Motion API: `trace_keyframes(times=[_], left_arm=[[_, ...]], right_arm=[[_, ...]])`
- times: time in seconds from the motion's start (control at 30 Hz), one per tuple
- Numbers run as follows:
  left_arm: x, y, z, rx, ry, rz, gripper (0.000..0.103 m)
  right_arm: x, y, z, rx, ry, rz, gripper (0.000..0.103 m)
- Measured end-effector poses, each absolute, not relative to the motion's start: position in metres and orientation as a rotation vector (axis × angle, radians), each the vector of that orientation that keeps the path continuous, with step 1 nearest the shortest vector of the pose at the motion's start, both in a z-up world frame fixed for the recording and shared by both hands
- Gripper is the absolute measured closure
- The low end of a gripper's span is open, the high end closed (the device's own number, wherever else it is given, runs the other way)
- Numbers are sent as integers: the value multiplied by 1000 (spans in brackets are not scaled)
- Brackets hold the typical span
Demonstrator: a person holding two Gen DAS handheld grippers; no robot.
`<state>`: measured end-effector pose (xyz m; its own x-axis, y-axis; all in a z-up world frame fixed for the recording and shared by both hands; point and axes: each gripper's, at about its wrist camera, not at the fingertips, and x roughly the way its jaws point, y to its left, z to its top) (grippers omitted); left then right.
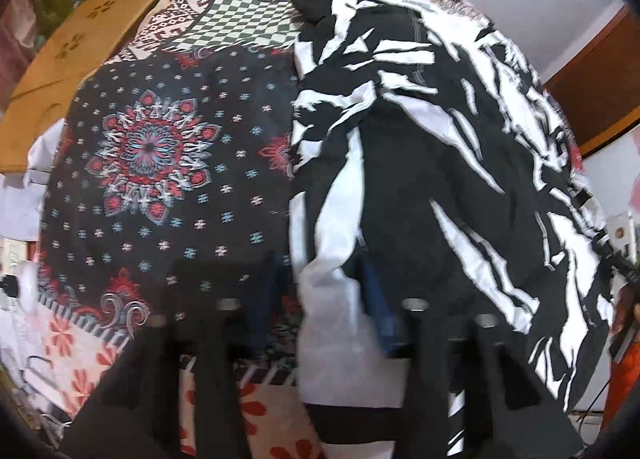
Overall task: Fold small clothes
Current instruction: 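Press the folded edge down with both grippers and release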
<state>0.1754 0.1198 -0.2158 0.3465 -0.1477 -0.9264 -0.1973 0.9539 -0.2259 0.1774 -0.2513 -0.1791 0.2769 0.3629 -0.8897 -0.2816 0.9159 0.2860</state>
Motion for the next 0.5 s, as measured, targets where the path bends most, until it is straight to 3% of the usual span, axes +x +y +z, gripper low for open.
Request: trace_keyframes(times=[0.03, 0.07, 0.13, 0.5], left_arm=[[176, 119, -214, -311, 1215, 48, 97], [177, 119, -213, -300, 1206, 66, 97], [179, 119, -208, -258, 1174, 127, 98], [207, 128, -227, -94, 1154, 320, 98]], right_arm=[[176, -251, -183, 82, 1228, 445, 57], [173, -249, -186, 89, 1236, 467, 75], [171, -247, -185, 97, 1241, 498, 90], [161, -255, -119, 20, 1054, 504, 94]])
